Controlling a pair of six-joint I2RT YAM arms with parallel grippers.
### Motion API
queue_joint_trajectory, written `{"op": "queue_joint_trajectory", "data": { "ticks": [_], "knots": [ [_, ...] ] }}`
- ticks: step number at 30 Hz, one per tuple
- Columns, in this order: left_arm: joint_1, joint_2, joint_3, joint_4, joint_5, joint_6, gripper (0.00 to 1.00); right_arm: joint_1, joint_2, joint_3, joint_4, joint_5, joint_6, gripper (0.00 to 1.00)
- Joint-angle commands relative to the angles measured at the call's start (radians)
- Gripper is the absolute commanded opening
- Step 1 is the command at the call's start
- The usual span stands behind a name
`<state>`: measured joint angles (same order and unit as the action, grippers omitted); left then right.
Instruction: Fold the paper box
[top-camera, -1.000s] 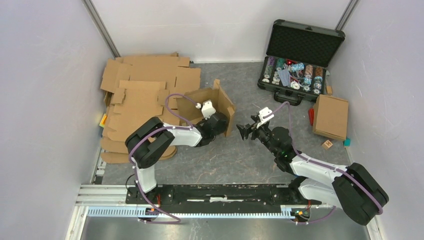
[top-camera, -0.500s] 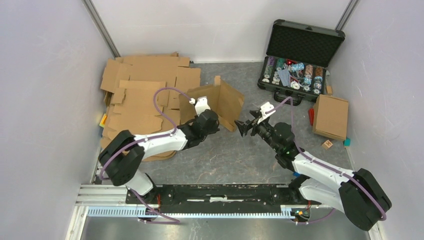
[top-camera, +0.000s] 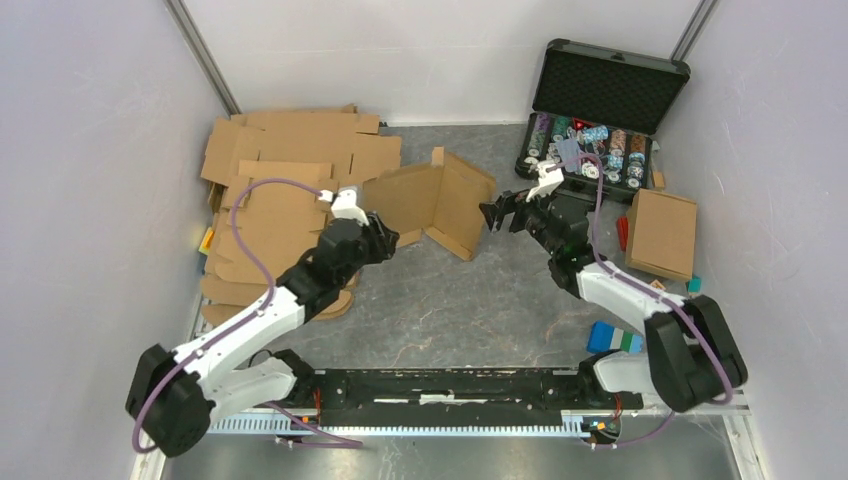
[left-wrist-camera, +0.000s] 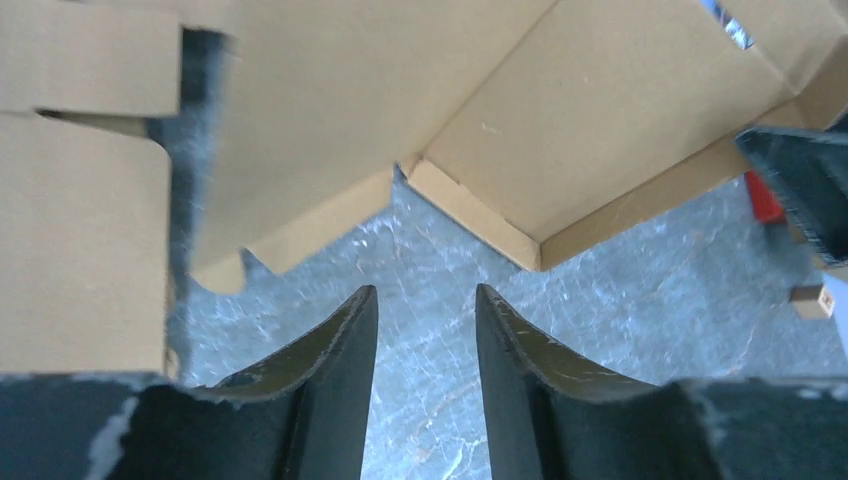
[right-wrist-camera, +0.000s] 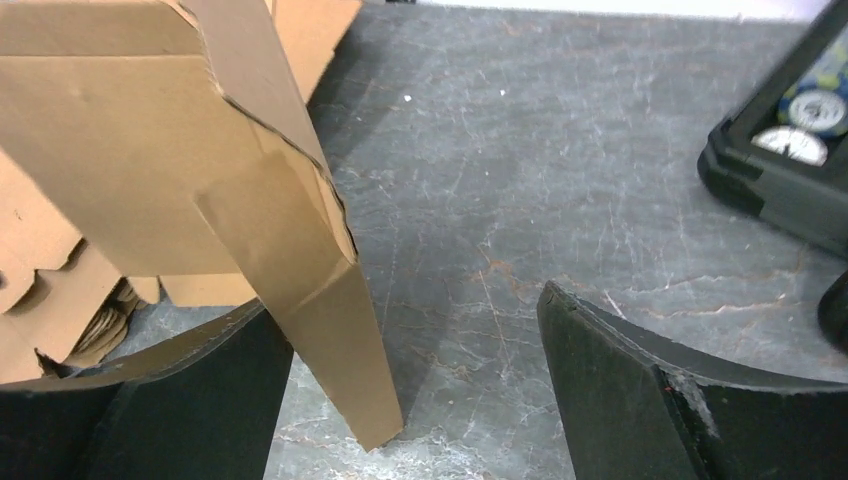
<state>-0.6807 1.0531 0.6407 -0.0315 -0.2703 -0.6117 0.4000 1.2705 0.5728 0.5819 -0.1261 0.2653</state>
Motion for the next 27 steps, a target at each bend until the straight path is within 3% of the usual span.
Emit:
{"op": "queue_joint_trajectory", "data": {
  "ticks": [1, 7, 13, 16, 22, 27],
  "knots": [
    [0.080, -0.068, 0.017, -0.052, 0.123, 0.111, 0.52, -0.061, 0.109, 0.056, 0.111, -0.185, 0.126, 0.92],
    [0.143, -0.123, -0.046, 0.016, 0.177, 0.062, 0.68, -0.084, 0.172, 0.094, 0.159, -0.227, 0.157, 0.89],
    [0.180, -0.172, -0.131, 0.156, 0.288, -0.036, 0.70, -0.104, 0.323, 0.242, 0.131, -0.312, 0.243, 0.81],
    [0.180, -0.224, -0.121, 0.100, 0.316, -0.051, 0.70, -0.113, 0.390, 0.274, 0.121, -0.334, 0.297, 0.78],
    [0.183, -0.374, -0.127, -0.045, 0.293, -0.085, 0.76, -0.190, 0.474, 0.201, 0.281, -0.348, 0.495, 0.65],
    [0.185, -0.406, -0.124, -0.083, 0.284, -0.089, 0.78, -0.215, 0.531, 0.187, 0.394, -0.413, 0.564, 0.51]
  ]
}}
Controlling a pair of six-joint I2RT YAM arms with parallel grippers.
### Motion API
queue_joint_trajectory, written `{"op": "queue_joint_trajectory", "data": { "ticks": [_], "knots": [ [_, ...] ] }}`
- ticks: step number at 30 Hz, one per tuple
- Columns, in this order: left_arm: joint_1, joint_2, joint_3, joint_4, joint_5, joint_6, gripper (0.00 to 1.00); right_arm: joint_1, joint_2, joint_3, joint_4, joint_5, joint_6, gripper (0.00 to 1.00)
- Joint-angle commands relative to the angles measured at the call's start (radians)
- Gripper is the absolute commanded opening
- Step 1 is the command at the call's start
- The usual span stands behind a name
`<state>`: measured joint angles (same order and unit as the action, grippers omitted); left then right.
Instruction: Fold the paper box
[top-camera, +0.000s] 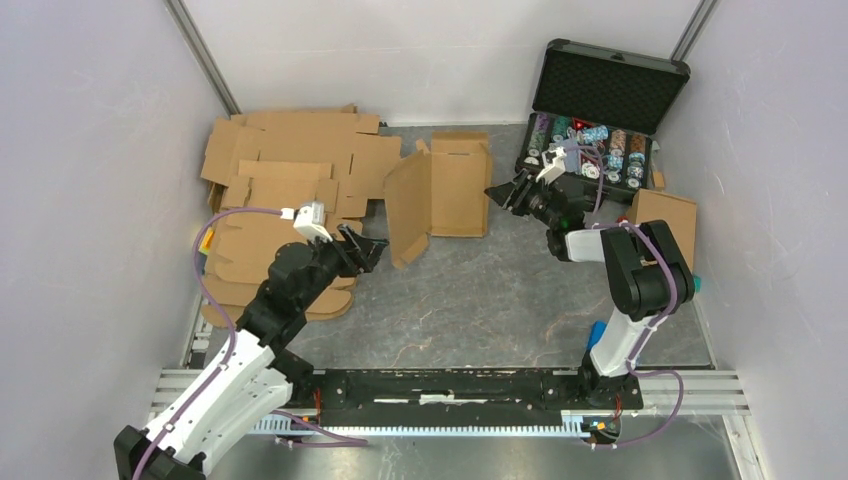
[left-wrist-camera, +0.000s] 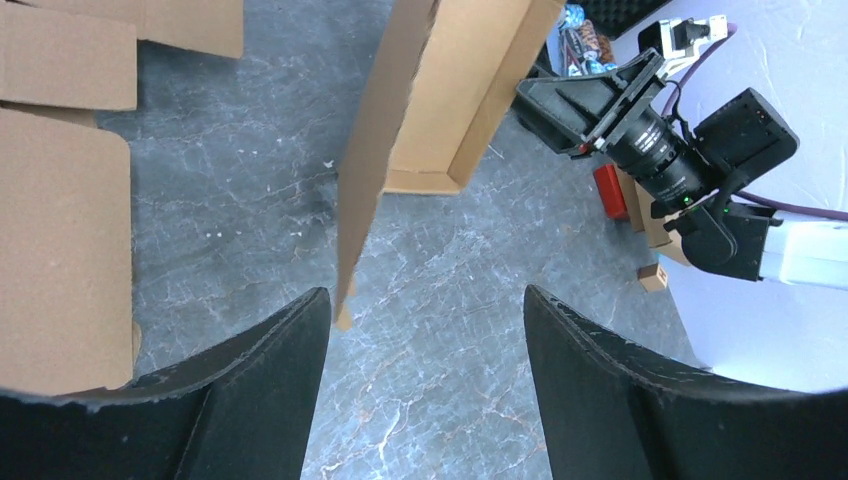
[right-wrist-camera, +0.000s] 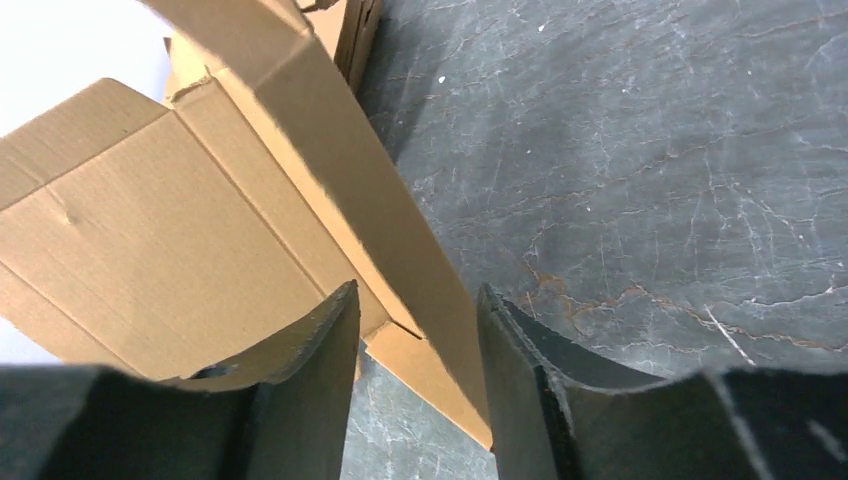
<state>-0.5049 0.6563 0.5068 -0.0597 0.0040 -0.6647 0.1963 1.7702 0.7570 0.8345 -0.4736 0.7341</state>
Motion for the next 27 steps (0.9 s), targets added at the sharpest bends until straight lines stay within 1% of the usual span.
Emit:
{"op": "queue_joint_trajectory", "data": {
  "ticks": [1, 3, 5, 7, 10, 11, 14, 16, 18, 21, 24, 27],
  "knots": [
    [0.009, -0.008, 0.014, -0.057, 0.014, -0.041, 0.78, -0.011, 0.041, 0.012, 0.124, -0.075, 0.096, 0.50],
    [0.009, -0.002, 0.030, -0.068, 0.042, -0.056, 0.78, -0.010, 0.053, 0.016, 0.124, -0.090, 0.103, 0.45],
    [0.009, -0.002, 0.046, -0.081, 0.064, -0.060, 0.78, -0.011, 0.052, 0.017, 0.083, -0.082, 0.080, 0.44],
    [0.009, -0.008, 0.062, -0.105, 0.049, -0.055, 0.78, -0.009, 0.039, 0.016, 0.007, -0.048, 0.030, 0.44],
    [0.009, -0.019, 0.063, -0.114, 0.012, -0.041, 0.79, -0.002, 0.033, 0.020, -0.056, -0.013, -0.023, 0.44],
    [0.010, -0.016, 0.062, -0.114, 0.008, -0.039, 0.79, 0.001, 0.036, 0.030, -0.083, -0.007, -0.039, 0.46],
    [0.010, 0.006, 0.065, -0.105, 0.014, -0.038, 0.79, 0.016, 0.040, 0.083, -0.205, 0.061, -0.128, 0.58],
    [0.009, 0.017, 0.068, -0.102, 0.020, -0.036, 0.79, 0.036, 0.044, 0.147, -0.331, 0.139, -0.210, 0.62],
    [0.010, 0.020, 0.068, -0.098, 0.021, -0.033, 0.79, 0.062, 0.073, 0.240, -0.457, 0.208, -0.282, 0.63],
    [0.010, 0.017, 0.066, -0.097, 0.013, -0.026, 0.79, 0.102, 0.136, 0.387, -0.607, 0.307, -0.351, 0.58],
    [0.010, 0.017, 0.065, -0.110, -0.001, -0.025, 0.79, 0.135, 0.187, 0.481, -0.684, 0.419, -0.390, 0.54],
    [0.011, 0.020, 0.062, -0.128, -0.036, -0.030, 0.79, 0.154, 0.245, 0.546, -0.731, 0.449, -0.400, 0.50]
  ]
}}
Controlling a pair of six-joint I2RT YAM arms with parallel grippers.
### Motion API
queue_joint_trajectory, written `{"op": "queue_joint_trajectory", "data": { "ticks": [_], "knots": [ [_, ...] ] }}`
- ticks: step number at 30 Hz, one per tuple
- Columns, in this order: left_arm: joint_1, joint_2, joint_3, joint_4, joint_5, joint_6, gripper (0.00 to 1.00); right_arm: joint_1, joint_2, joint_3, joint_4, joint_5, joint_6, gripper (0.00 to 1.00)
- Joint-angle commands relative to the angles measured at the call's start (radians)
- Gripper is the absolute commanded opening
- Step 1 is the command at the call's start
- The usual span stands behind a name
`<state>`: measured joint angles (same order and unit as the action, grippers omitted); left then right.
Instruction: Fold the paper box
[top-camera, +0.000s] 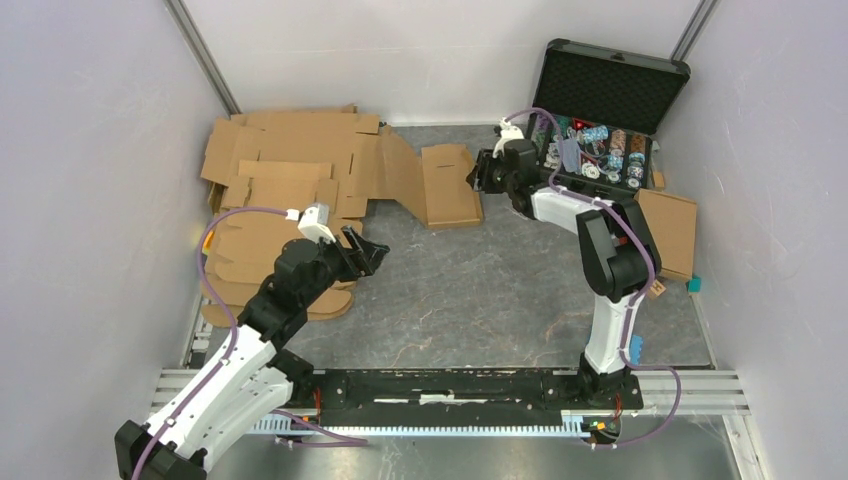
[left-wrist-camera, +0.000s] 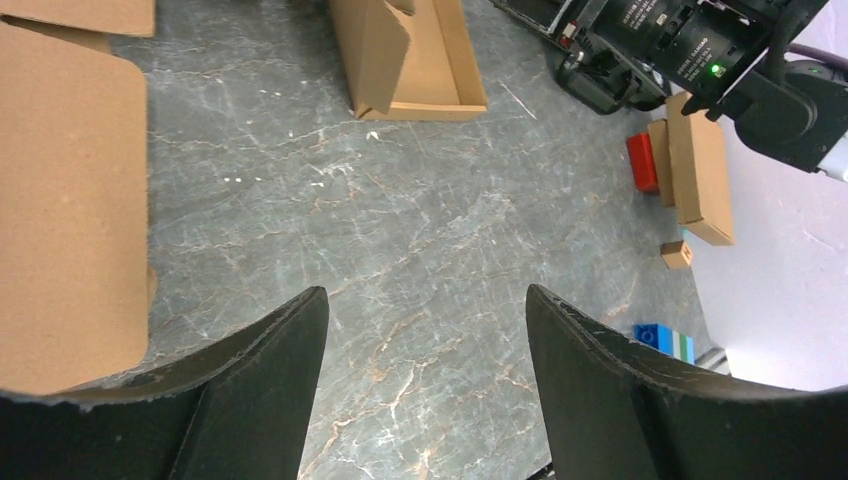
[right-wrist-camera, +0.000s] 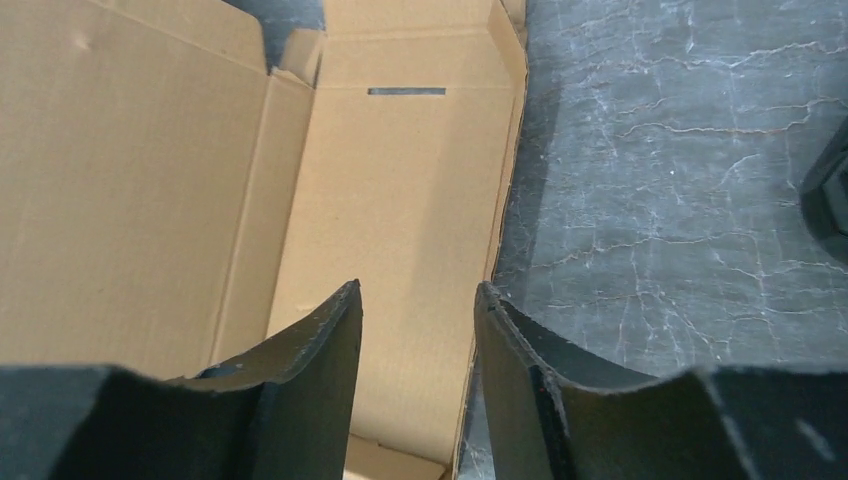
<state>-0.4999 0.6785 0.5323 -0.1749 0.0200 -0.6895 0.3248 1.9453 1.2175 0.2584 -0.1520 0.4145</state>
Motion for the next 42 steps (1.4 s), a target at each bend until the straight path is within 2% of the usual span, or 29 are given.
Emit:
{"op": "queue_joint_trajectory", "data": {
  "ticks": [1, 5, 10, 12, 13, 16, 19, 22, 24, 26, 27, 29, 31, 33, 36, 40, 42],
  "knots": [
    [0.006, -0.002, 0.038, -0.019, -0.064, -0.007, 0.79, 0.029, 0.091, 0.110, -0.168, 0.131, -0.081, 0.48],
    [0.005, 0.001, 0.032, -0.023, -0.077, -0.005, 0.80, 0.044, 0.152, 0.173, -0.217, 0.172, -0.093, 0.48],
    [0.007, 0.009, 0.039, -0.024, -0.076, 0.002, 0.80, 0.049, 0.161, 0.161, -0.213, 0.213, -0.094, 0.46],
    [0.007, 0.013, 0.042, -0.023, -0.074, 0.002, 0.80, 0.049, 0.151, 0.144, -0.202, 0.215, -0.092, 0.42],
    [0.007, 0.013, 0.042, -0.023, -0.073, 0.004, 0.80, 0.049, 0.148, 0.140, -0.201, 0.208, -0.093, 0.34],
    [0.007, 0.013, 0.038, -0.017, -0.067, 0.001, 0.80, 0.048, 0.117, 0.109, -0.197, 0.201, -0.095, 0.20],
    [0.007, 0.015, 0.031, -0.013, -0.063, 0.001, 0.80, 0.049, 0.040, 0.005, -0.152, 0.212, -0.086, 0.13],
    [0.007, 0.019, 0.008, 0.005, -0.051, -0.019, 0.80, 0.049, -0.053, -0.125, -0.096, 0.232, -0.053, 0.12],
    [0.007, 0.025, -0.024, 0.047, -0.012, -0.045, 0.79, 0.049, -0.133, -0.237, -0.041, 0.248, 0.003, 0.18],
    [0.004, 0.034, -0.079, 0.119, 0.052, -0.088, 0.78, 0.058, -0.224, -0.363, 0.036, 0.224, 0.061, 0.20],
    [0.005, 0.041, -0.108, 0.156, 0.071, -0.110, 0.77, 0.074, -0.274, -0.432, 0.066, 0.225, 0.085, 0.26],
    [-0.001, 0.052, -0.147, 0.185, 0.085, -0.136, 0.76, 0.111, -0.365, -0.539, 0.098, 0.230, 0.127, 0.46],
    [-0.014, 0.057, -0.183, 0.221, 0.085, -0.152, 0.76, 0.154, -0.465, -0.664, 0.159, 0.223, 0.164, 0.54],
    [-0.038, 0.058, -0.220, 0.248, 0.069, -0.168, 0.76, 0.196, -0.541, -0.748, 0.198, 0.208, 0.184, 0.56],
    [-0.074, 0.067, -0.254, 0.264, 0.028, -0.173, 0.77, 0.213, -0.623, -0.784, 0.141, 0.205, 0.156, 0.58],
    [-0.080, 0.100, -0.264, 0.319, 0.024, -0.128, 0.80, 0.211, -0.704, -0.750, -0.002, 0.329, 0.060, 0.80],
    [-0.080, 0.125, -0.235, 0.319, 0.011, -0.079, 0.84, 0.206, -0.712, -0.708, -0.072, 0.355, 0.026, 0.84]
  ]
}}
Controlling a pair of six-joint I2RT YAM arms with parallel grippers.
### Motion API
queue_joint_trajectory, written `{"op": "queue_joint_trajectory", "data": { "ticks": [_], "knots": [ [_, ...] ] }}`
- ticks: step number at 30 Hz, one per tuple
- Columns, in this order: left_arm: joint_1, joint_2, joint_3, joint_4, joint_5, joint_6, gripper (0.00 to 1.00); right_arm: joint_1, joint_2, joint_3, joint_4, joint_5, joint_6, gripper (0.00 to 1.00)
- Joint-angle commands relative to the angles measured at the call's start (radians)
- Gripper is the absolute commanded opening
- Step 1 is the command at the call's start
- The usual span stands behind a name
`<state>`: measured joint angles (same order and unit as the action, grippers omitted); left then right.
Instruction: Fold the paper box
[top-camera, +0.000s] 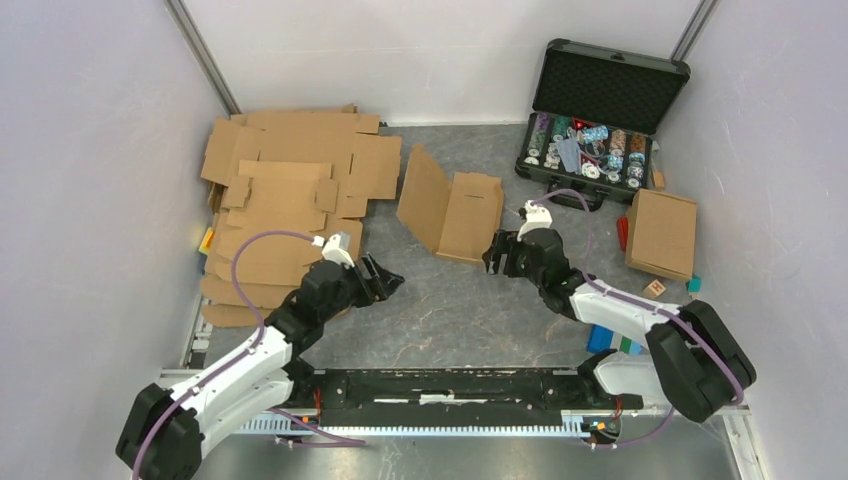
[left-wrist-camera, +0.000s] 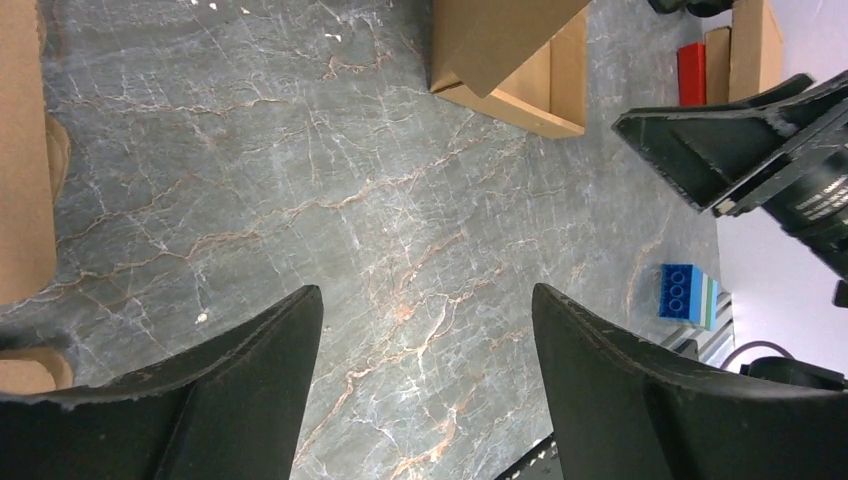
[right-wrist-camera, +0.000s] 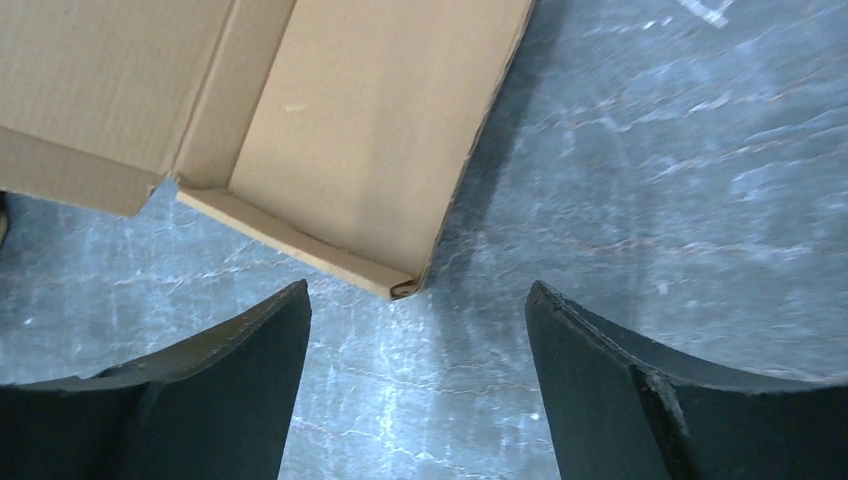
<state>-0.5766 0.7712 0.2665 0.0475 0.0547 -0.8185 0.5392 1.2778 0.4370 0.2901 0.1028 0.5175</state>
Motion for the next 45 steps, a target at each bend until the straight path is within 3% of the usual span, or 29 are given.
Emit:
{"op": "queue_joint_trajectory", "data": {
  "ticks": [1, 6, 13, 21, 30, 45],
  "knots": [
    [-0.003, 0.049, 0.053, 0.097, -0.035, 0.074, 0.85, -0.010, -0.039, 0.095, -0.116, 0.104, -0.099, 0.85],
    [0.000, 0.189, 0.162, 0.126, -0.117, 0.115, 0.96, -0.041, 0.074, 0.256, -0.230, 0.101, -0.172, 0.82],
    [0.006, 0.427, 0.333, 0.245, -0.009, 0.166, 1.00, -0.083, 0.164, 0.292, -0.220, 0.019, -0.110, 0.81],
    [0.006, 0.599, 0.466, 0.210, -0.023, 0.149, 1.00, -0.082, 0.230, 0.295, -0.212, 0.004, -0.038, 0.80],
    [-0.001, 0.763, 0.530, 0.290, 0.098, 0.136, 0.96, -0.080, 0.242, 0.275, -0.202, -0.013, 0.012, 0.78],
    [-0.083, 0.895, 0.604, 0.299, 0.126, 0.169, 0.92, -0.013, 0.252, 0.282, -0.246, -0.005, 0.148, 0.70]
  ]
}}
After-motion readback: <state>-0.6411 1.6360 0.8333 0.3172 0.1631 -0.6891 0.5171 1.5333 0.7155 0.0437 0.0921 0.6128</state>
